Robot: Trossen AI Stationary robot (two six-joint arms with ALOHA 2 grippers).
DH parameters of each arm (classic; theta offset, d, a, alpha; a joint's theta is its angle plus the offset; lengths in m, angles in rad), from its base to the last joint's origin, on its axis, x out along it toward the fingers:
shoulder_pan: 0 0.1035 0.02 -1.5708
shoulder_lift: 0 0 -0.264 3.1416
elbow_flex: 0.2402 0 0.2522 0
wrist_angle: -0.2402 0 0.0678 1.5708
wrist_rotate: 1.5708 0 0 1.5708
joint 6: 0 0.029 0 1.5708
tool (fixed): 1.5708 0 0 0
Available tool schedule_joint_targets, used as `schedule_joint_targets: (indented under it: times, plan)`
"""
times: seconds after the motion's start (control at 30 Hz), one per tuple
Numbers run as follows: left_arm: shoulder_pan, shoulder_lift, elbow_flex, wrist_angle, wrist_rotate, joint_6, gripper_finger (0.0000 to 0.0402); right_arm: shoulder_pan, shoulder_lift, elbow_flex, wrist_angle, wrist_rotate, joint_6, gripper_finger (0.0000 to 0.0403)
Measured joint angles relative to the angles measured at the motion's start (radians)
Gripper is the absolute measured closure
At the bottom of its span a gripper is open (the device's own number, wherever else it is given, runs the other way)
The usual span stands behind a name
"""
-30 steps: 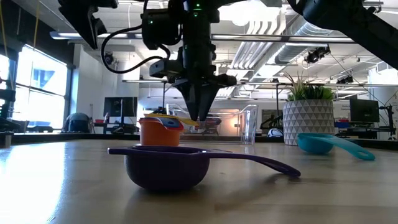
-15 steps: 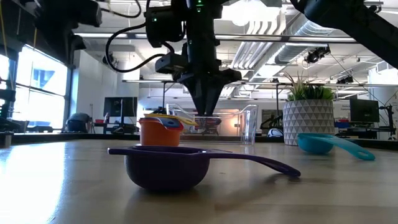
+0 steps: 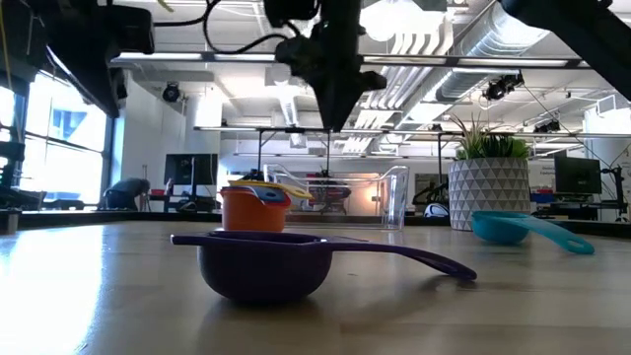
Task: Nest measuring cups in basket
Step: Stack the yellow measuring cup on the top of the blue measuring cup
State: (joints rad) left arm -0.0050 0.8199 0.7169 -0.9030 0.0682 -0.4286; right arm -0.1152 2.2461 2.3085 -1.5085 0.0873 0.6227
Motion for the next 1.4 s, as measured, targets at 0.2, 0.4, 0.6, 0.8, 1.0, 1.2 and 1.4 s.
schedule_joint_targets:
  times: [0.2, 0.4, 0.6, 0.8, 1.0, 1.2, 1.4]
  plan:
    - [-0.084, 0.002, -0.067, 0.244, -0.004, -0.087, 0.0330, -0.011, -0.094, 0.000, -0.028, 0.083, -0.023, 0.0331]
    - [-0.127, 0.007, -0.105, 0.427, -0.029, -0.101, 0.0330, -0.011, -0.193, 0.000, -0.058, 0.168, -0.039, 0.0331]
    - [-0.134, 0.018, -0.106, 0.453, -0.062, -0.119, 0.0330, -0.011, -0.315, 0.000, -0.063, 0.256, -0.040, 0.0331]
    - [-0.134, 0.020, -0.106, 0.459, -0.062, -0.121, 0.0330, 0.000, -0.424, 0.000, -0.063, 0.347, -0.031, 0.0331]
    - [-0.134, 0.020, -0.106, 0.461, -0.062, -0.121, 0.0330, 0.041, -0.470, 0.000, -0.063, 0.404, -0.021, 0.0331]
    - [-0.134, 0.020, -0.106, 0.461, -0.062, -0.121, 0.0330, 0.081, -0.469, 0.000, -0.063, 0.425, -0.056, 0.0331]
    - [-0.134, 0.020, -0.106, 0.461, -0.061, -0.120, 0.0330, 0.105, -0.475, 0.000, -0.063, 0.460, -0.094, 0.0331]
